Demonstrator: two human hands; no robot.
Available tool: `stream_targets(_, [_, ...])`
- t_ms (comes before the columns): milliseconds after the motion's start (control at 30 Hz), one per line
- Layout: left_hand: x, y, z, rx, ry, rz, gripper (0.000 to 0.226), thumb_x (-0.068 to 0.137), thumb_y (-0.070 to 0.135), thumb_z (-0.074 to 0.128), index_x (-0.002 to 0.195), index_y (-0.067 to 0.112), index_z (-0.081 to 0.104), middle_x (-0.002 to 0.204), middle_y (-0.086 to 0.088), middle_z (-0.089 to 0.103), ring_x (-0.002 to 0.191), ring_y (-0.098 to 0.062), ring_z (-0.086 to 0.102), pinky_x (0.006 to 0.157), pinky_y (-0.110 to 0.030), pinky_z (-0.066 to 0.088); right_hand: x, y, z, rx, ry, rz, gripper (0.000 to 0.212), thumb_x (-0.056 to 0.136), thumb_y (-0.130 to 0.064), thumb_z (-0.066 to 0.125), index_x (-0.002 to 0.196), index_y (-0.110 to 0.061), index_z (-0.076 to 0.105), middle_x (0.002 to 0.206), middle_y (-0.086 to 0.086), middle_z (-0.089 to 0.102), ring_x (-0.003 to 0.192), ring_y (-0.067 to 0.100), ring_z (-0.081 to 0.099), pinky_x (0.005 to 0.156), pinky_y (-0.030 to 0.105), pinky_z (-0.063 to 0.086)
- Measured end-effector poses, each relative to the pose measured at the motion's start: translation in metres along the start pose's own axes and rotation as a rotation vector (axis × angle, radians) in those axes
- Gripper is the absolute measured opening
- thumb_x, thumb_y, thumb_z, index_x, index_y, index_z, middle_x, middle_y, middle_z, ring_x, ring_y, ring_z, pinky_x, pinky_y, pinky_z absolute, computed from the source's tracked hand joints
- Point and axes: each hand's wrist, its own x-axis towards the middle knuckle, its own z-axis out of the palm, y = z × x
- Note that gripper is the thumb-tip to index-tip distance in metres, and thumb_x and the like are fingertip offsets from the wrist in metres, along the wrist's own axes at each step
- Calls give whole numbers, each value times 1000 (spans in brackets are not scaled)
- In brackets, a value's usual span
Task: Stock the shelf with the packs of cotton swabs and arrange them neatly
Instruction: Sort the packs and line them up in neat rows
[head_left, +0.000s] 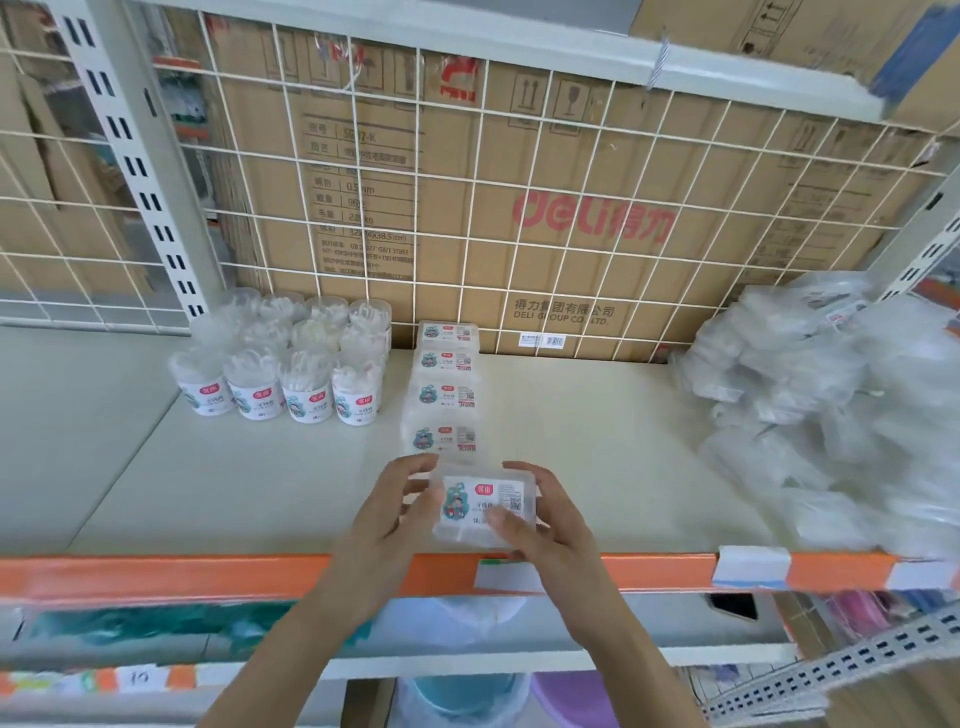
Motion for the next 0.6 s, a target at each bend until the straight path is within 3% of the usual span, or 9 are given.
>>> stream_targets(67, [-2, -11, -7, 191, 106, 19, 61, 79, 72, 42, 123, 29, 48, 123, 14, 53, 112, 3, 49, 88, -15, 38, 7, 3, 0, -64, 34, 23, 31, 83, -26, 70, 110, -29, 55, 97, -5, 69, 94, 18, 63, 73, 24, 53])
stream_targets(167, [0, -28, -20, 382, 146, -8, 54, 93, 55, 39, 133, 20, 44, 131, 8, 47, 122, -9, 42, 96, -21, 29, 18, 4, 5, -238, -20, 61, 33, 86, -27, 66, 115, -26, 48, 92, -12, 64, 85, 9, 61, 68, 17, 49])
stream_targets(267, [3, -29, -25, 383, 84, -80, 75, 76, 69, 28, 134, 24, 45, 131, 10, 49, 120, -11, 44, 100, -26, 30, 25, 12, 12, -380, 6, 98, 38, 85, -36, 65, 116, -22, 47, 90, -10, 61, 83, 9, 60, 73, 24, 49])
stream_targets(367, [6, -28, -27, 339, 64, -157, 79, 66, 78, 27, 129, 36, 50, 128, 14, 55, 119, -12, 49, 106, -34, 33, 31, 21, 15, -483, 111, 72, 47, 82, -41, 67, 120, -20, 48, 105, 0, 56, 96, 17, 58, 84, 31, 48])
stream_targets(500, [5, -26, -22, 384, 49, -143, 71, 71, 71, 30, 129, 36, 49, 118, 20, 57, 117, -12, 50, 105, -35, 33, 32, 23, 16, -435, 134, 29, 57, 81, -39, 70, 126, -20, 42, 115, 1, 56, 97, 14, 57, 70, 16, 44])
stream_targets(600, [3, -24, -20, 396, 52, -145, 72, 71, 71, 28, 131, 36, 46, 117, 22, 55, 115, -10, 50, 102, -33, 34, 33, 25, 16, -430, 133, -3, 55, 83, -38, 68, 127, -18, 42, 122, 0, 52, 101, 14, 56, 72, 15, 43])
